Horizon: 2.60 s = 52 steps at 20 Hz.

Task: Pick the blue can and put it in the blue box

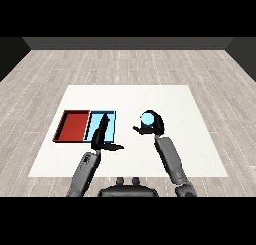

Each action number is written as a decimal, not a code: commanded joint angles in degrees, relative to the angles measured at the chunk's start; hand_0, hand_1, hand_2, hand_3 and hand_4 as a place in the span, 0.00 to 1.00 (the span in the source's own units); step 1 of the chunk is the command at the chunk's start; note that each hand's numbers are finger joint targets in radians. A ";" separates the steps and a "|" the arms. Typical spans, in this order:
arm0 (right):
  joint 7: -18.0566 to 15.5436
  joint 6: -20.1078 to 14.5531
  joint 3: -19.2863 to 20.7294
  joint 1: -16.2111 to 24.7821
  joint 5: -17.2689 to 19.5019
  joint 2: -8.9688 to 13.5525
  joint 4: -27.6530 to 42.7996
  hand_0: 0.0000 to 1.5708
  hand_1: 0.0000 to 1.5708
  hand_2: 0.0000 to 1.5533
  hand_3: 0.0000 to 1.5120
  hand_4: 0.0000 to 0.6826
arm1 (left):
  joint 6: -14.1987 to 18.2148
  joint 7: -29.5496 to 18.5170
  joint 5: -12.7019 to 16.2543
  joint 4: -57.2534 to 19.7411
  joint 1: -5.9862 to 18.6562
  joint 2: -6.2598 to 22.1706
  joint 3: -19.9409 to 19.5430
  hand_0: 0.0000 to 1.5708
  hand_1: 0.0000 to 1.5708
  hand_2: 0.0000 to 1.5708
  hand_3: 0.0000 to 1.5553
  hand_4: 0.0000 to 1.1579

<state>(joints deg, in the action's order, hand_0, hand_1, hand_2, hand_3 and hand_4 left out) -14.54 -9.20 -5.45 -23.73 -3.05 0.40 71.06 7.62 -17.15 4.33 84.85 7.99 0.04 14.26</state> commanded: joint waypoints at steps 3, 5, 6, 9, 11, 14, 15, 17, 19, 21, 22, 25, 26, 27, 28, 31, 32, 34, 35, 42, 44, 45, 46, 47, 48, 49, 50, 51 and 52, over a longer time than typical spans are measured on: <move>-0.82 -1.77 -1.40 -0.83 -0.73 -0.39 -0.38 0.92 0.92 0.95 0.91 0.83 | -1.01 -4.98 3.07 -6.81 1.62 -0.03 1.12 0.00 0.00 0.00 0.00 0.00; 0.27 -4.77 -6.58 1.72 -0.25 -0.39 4.05 0.92 0.92 0.95 0.92 0.84 | -2.49 0.53 0.86 -0.53 1.39 0.12 0.56 0.00 0.00 0.00 0.00 0.00; 1.26 -3.17 -5.15 -1.29 -1.13 -0.40 2.56 0.92 0.92 0.95 0.92 0.84 | -0.24 -2.56 1.31 -7.32 6.27 -0.03 1.41 0.00 0.00 0.00 0.00 0.00; -2.51 -2.74 -5.92 -1.74 -3.96 -0.40 -0.70 0.92 0.92 0.95 0.91 0.80 | 4.36 -2.03 2.35 -8.22 7.30 -0.03 4.97 0.00 0.00 0.00 0.00 0.00; -0.81 -5.90 -8.95 -2.55 -3.82 -0.40 0.45 0.93 0.93 0.94 0.91 0.81 | 5.12 0.49 2.70 -5.85 5.96 -0.04 6.86 0.00 0.00 0.00 0.00 0.00; 0.57 -4.78 -6.92 -5.43 -3.79 -0.40 -0.89 0.92 0.92 0.94 0.91 0.81 | 5.69 1.37 3.18 -9.54 9.81 -0.04 6.18 0.00 0.00 0.00 0.00 0.00; 0.27 -1.17 -5.45 -2.54 -3.58 -0.40 -0.14 0.92 0.92 0.94 0.90 0.81 | 4.75 -0.97 3.78 -11.57 9.02 -0.04 6.43 0.00 0.00 0.00 0.00 0.00; 2.23 -5.96 -10.06 -1.04 -3.58 -0.40 4.92 0.91 0.91 0.94 0.90 0.82 | 5.64 -1.62 4.14 -11.46 7.20 -0.04 8.21 0.00 0.00 0.00 0.00 0.00; 2.00 -1.36 -4.74 -4.99 -5.03 0.33 0.43 0.90 0.90 0.94 0.90 0.81 | 10.54 -2.31 8.76 -13.13 9.79 -0.04 12.40 0.00 0.00 0.00 0.00 0.00; -1.12 -5.03 -10.58 -2.41 -5.93 -0.40 0.63 0.91 0.91 0.94 0.91 0.82 | 6.15 -4.68 5.81 -17.94 12.01 -0.04 6.41 0.00 0.00 0.00 0.00 0.00; 2.31 -2.42 -6.98 -3.81 -4.39 -0.40 2.15 0.92 0.92 0.95 0.91 0.82 | 4.33 -4.88 8.92 -21.01 14.58 -0.04 6.25 0.00 0.00 0.00 0.00 0.00; 0.06 -3.73 -10.77 0.32 -5.24 -0.40 4.18 0.92 0.92 0.94 0.90 0.81 | 9.42 -6.11 10.81 -19.19 11.16 -0.04 12.80 0.00 0.00 0.00 0.00 0.00; -3.72 -5.25 -10.94 -3.51 -7.30 -0.40 -2.03 0.91 0.91 0.94 0.90 0.81 | 12.74 -6.35 15.54 -22.11 15.50 -0.04 15.92 0.00 0.00 0.00 0.00 0.00; 3.24 -5.02 -11.51 -2.35 -5.51 -0.40 4.48 0.91 0.91 0.94 0.90 0.81 | 14.55 -1.32 14.58 -18.69 17.36 -0.04 16.12 0.00 0.00 0.00 0.00 0.00; -1.55 -7.68 -14.62 -2.25 -7.69 -0.40 1.33 0.92 0.92 0.94 0.91 0.83 | 14.55 -9.48 17.10 -23.04 14.28 -0.04 18.61 0.00 0.00 0.00 0.00 0.00; 0.54 -6.08 -13.67 -1.28 -6.86 -0.40 4.18 0.91 0.91 0.94 0.91 0.81 | 12.17 -2.09 13.24 -18.40 15.69 -0.04 13.34 0.00 0.00 0.00 0.00 0.00; -1.53 -5.98 -12.66 -6.97 -8.53 -0.40 -2.85 0.91 0.91 0.94 0.91 0.81 | 10.21 -6.89 17.27 -24.90 17.45 -0.04 13.12 0.00 0.00 0.00 0.00 0.00; -0.99 -5.63 -13.24 -2.99 -6.84 -0.40 1.74 0.91 0.91 0.94 0.91 0.82 | 12.05 -5.73 14.23 -21.29 14.67 -0.04 14.52 0.00 0.00 0.00 0.00 0.00; -3.43 -4.13 -11.04 -5.66 -8.25 -0.40 -3.23 0.91 0.91 0.94 0.91 0.82 | 13.37 -4.96 16.25 -24.41 18.80 -0.04 16.00 0.00 0.00 0.00 0.00 0.00; -3.07 -6.58 -15.46 -6.00 -10.53 -0.39 -2.22 0.91 0.91 0.94 0.91 0.81 | 16.21 -4.20 15.66 -19.64 14.48 -0.03 19.61 0.00 0.00 0.00 0.00 0.00; 0.98 -4.02 -13.91 0.49 -7.18 1.19 6.70 0.91 0.91 0.94 0.91 0.81 | 13.19 -4.96 16.65 -25.36 18.97 -0.03 16.36 0.00 0.00 0.00 0.00 0.00; -0.65 -4.50 -11.70 -6.61 -9.17 -0.38 -0.66 0.91 0.91 0.94 0.92 0.80 | 19.73 -4.54 20.02 -24.66 21.16 -0.03 21.90 0.00 0.00 0.00 0.00 0.00; -1.71 -7.13 -15.61 -3.95 -9.40 -0.38 0.98 0.91 0.91 0.94 0.92 0.80 | 14.98 -5.67 20.72 -27.25 22.03 -0.03 18.47 0.00 0.00 0.00 0.00 0.00; -3.16 -7.67 -16.41 -7.20 -11.36 -0.39 -2.15 0.91 0.91 0.94 0.91 0.81 | 15.68 -3.19 19.80 -26.64 23.34 -0.03 17.52 0.00 0.00 0.00 0.00 0.00; -0.03 -9.74 -18.29 -5.09 -9.80 -0.39 2.09 0.91 0.91 0.94 0.91 0.81 | 17.06 -6.12 18.91 -27.43 21.42 -0.04 19.61 0.00 0.00 0.00 0.00 0.00; 0.48 -8.44 -17.48 -4.02 -9.18 -0.39 2.42 0.91 0.91 0.94 0.91 0.80 | 17.33 -7.55 21.20 -29.11 22.23 -0.03 20.98 0.00 0.00 0.00 0.00 0.00; -1.56 -3.07 -11.73 -6.26 -9.37 -0.39 -2.26 0.90 0.90 0.94 0.91 0.79 | 19.59 -4.95 22.46 -25.40 22.03 -0.03 22.38 0.00 0.00 0.00 0.00 0.00; 0.68 -10.64 -19.05 -5.00 -10.01 -0.39 2.85 0.91 0.91 0.94 0.91 0.78 | 17.64 -6.20 22.04 -28.01 22.99 -0.02 20.47 0.00 0.00 0.00 0.00 0.00; -0.49 -6.56 -16.11 -3.87 -9.62 -0.39 1.47 0.91 0.91 0.94 0.91 0.78 | 16.57 -3.91 20.45 -24.24 20.16 -0.02 21.01 0.00 0.00 0.00 0.00 0.00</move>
<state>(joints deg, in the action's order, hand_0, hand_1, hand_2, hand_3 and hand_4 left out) -15.08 -16.31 -21.37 -28.49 -12.54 0.31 72.10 24.43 -22.43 24.77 58.71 29.21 0.48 34.07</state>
